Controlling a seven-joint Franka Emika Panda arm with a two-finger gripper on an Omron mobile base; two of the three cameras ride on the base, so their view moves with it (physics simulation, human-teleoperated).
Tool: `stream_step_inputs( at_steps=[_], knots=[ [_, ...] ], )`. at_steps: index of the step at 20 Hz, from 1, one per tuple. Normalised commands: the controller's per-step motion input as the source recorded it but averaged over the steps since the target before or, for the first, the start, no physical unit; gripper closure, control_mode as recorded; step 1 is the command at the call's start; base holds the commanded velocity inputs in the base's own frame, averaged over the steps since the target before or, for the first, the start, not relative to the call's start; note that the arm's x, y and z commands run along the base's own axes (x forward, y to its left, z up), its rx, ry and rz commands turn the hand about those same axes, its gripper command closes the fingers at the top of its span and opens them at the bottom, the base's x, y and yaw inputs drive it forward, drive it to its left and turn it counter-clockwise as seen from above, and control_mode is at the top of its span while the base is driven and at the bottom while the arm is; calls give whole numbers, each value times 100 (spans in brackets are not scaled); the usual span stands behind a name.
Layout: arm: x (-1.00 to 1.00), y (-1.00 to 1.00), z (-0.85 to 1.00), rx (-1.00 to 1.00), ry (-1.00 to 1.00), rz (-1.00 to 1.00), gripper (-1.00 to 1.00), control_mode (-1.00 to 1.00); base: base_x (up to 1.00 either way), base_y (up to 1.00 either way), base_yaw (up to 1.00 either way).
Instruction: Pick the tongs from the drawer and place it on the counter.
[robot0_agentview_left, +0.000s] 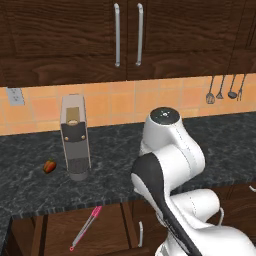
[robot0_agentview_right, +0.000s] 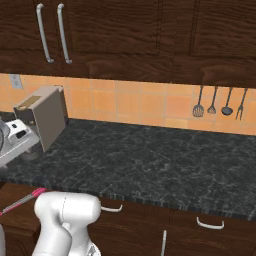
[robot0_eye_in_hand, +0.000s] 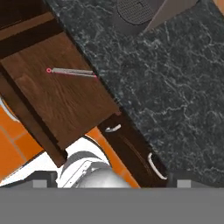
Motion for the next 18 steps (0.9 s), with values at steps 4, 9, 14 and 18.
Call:
stream_step_inputs(
  at_steps=[4, 9, 14, 18],
  knots=[
    [-40, 86, -21, -15, 4, 18, -100, -100, 0, 0, 0],
    [-32, 62, -20, -11, 5, 18, -100, -100, 0, 0, 0],
    [-12, 37, -49, -7, 8, 12, -100, -100, 0, 0, 0],
    [-31, 39, -77, -16, 11, 11, -100, -100, 0, 0, 0]
  ],
)
